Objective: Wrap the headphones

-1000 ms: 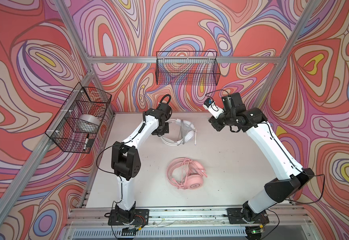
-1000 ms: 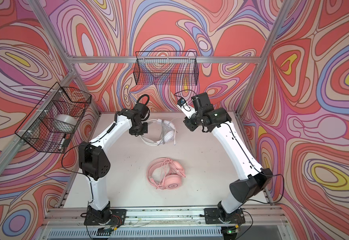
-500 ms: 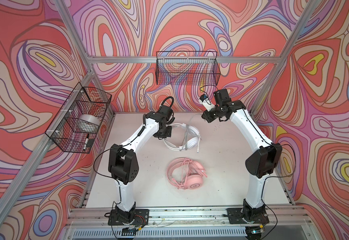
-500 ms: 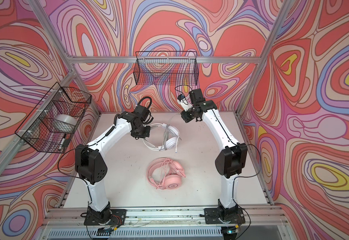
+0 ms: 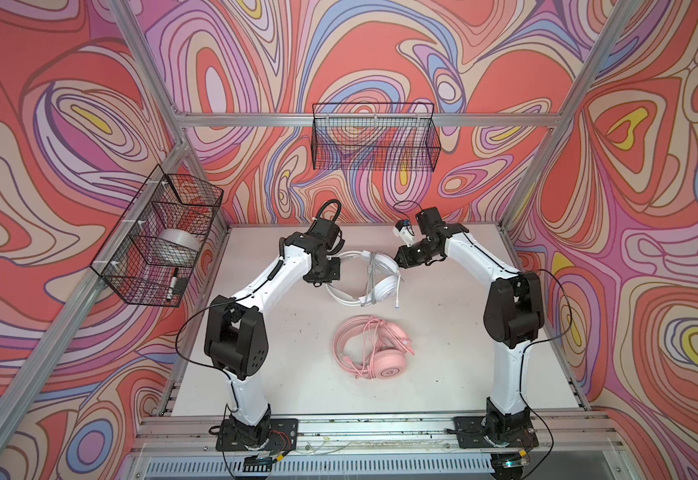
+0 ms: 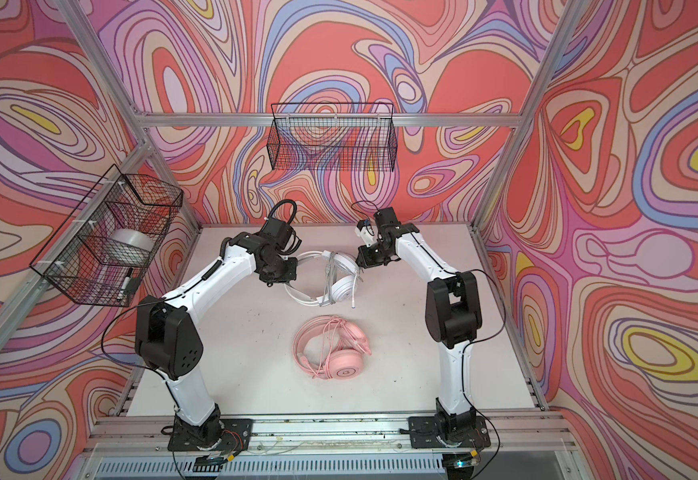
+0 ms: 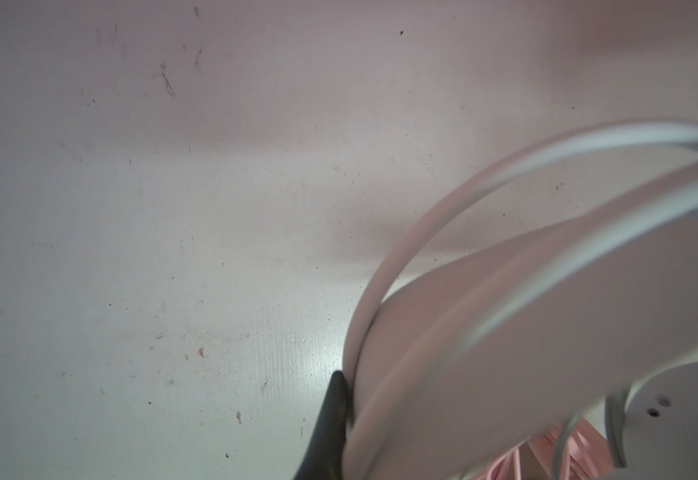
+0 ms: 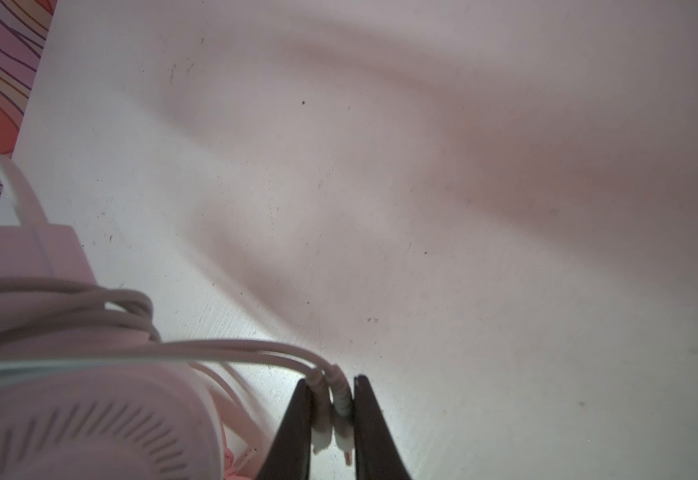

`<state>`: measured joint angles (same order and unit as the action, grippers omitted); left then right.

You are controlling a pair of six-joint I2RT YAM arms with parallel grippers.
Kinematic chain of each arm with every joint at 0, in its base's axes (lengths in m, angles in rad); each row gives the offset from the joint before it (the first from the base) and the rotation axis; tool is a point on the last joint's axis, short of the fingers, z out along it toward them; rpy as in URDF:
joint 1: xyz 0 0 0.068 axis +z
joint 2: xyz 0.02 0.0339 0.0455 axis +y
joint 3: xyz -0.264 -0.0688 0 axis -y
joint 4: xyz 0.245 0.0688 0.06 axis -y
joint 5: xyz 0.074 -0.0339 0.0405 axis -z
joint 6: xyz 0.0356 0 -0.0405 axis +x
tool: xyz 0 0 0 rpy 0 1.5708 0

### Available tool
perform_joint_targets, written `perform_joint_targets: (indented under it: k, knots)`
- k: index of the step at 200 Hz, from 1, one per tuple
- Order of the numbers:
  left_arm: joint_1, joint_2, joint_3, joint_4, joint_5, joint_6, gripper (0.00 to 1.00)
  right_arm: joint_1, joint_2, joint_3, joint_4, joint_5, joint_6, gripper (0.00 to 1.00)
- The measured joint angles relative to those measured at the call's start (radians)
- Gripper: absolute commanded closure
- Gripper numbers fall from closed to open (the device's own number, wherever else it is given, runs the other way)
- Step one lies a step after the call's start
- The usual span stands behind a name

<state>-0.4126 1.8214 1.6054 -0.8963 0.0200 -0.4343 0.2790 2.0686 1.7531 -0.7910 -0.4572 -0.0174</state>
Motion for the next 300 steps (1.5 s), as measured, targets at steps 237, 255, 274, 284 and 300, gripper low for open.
perform_joint_targets:
  k: [237, 255, 274, 284, 300]
  knots:
    - [0.012, 0.233, -0.042, 0.153, 0.113, -0.08, 1.0, -0.053, 0.045, -0.305, 0.298, -0.05, 0.459, 0.8]
    - [0.013, 0.256, -0.015, 0.134, 0.109, -0.066, 1.0, -0.061, 0.045, -0.315, 0.306, -0.05, 0.468, 0.74]
    - [0.014, 0.273, 0.007, 0.124, 0.1, -0.063, 0.97, -0.072, 0.045, -0.32, 0.311, -0.056, 0.476, 0.71]
    - [0.016, 0.275, 0.015, 0.121, 0.093, -0.063, 0.97, -0.079, 0.045, -0.32, 0.314, -0.057, 0.476, 0.7]
    - [0.017, 0.276, 0.023, 0.118, 0.087, -0.063, 0.97, -0.086, 0.045, -0.32, 0.319, -0.058, 0.476, 0.69]
